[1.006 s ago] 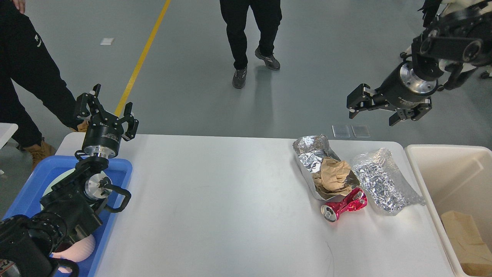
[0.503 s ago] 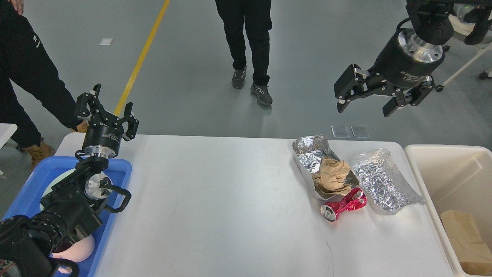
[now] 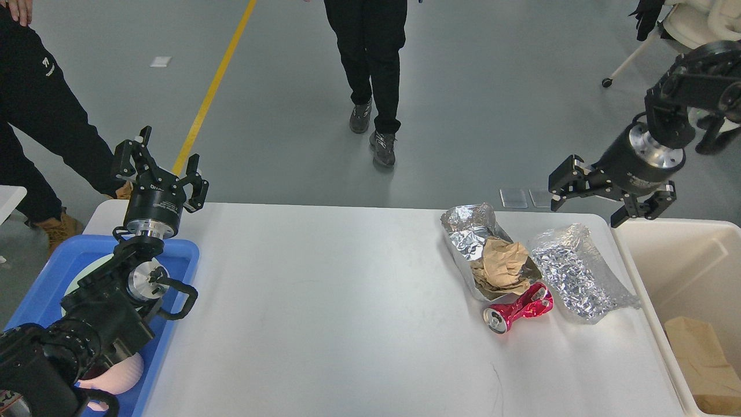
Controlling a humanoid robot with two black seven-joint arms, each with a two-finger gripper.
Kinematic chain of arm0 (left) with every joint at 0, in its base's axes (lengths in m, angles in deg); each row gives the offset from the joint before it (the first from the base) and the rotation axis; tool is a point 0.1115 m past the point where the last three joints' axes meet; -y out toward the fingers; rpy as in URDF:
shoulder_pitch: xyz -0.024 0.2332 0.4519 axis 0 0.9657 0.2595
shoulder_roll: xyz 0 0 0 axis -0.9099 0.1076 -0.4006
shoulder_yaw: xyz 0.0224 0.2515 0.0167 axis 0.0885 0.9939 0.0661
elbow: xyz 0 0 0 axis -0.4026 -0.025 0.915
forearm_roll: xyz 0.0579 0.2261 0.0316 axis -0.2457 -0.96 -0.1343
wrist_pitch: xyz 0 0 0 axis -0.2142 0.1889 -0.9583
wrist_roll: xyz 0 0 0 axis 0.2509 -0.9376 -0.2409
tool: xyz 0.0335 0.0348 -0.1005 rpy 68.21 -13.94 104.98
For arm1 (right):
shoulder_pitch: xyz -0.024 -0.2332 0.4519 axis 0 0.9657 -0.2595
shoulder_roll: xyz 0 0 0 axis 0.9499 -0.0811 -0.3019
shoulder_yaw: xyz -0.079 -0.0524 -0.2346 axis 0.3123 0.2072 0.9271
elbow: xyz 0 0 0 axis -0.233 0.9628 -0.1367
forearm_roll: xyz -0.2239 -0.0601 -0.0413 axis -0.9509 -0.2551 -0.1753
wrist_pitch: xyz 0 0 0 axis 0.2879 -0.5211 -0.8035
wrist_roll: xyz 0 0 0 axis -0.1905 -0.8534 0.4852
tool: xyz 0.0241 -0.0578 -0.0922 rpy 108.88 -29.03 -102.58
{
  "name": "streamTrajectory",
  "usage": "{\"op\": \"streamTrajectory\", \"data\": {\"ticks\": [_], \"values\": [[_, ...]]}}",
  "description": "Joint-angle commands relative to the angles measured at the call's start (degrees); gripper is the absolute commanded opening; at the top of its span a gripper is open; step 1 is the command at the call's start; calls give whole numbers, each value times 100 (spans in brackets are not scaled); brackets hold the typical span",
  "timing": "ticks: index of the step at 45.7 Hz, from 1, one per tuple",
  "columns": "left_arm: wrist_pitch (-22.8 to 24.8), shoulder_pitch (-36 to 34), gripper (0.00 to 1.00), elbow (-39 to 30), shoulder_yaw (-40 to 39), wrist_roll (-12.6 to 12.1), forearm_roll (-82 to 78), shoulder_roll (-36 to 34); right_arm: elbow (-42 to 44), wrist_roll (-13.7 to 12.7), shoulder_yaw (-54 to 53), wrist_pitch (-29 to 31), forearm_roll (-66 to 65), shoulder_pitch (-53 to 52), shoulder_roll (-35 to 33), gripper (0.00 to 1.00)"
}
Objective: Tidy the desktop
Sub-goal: 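Lower the right gripper and grasp the crumpled foil bag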
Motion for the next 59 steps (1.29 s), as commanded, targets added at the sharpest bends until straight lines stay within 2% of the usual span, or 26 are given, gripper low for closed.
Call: {"op": "streamTrajectory", "data": {"ticks": [1, 5, 8, 22, 50, 55, 59], "values": [[0, 0, 96, 0, 0, 0, -4, 0, 371, 3, -150, -641, 29, 930, -401, 100], [0, 0, 96, 0, 0, 0, 4, 0, 441, -6, -386, -1298, 29, 1737, -691, 100], [0, 0, 96, 0, 0, 0, 4, 0, 485, -6, -536, -1547, 29, 2152, -823, 100], [0, 0, 96, 0, 0, 0, -4, 0, 1319, -6, -1389, -1837, 679, 3523, -973, 100], [0, 0, 96, 0, 0, 0, 4, 0, 2006, -6, -2207, -2936, 741, 4684, -631, 98], [0, 0, 96, 0, 0, 0, -4, 0, 2014, -6, -2215, -3015, 741, 4720, -613, 91], [0, 0, 96, 0, 0, 0, -4, 0, 2014, -6, -2215, -3076, 741, 4798, -552, 89]]}}
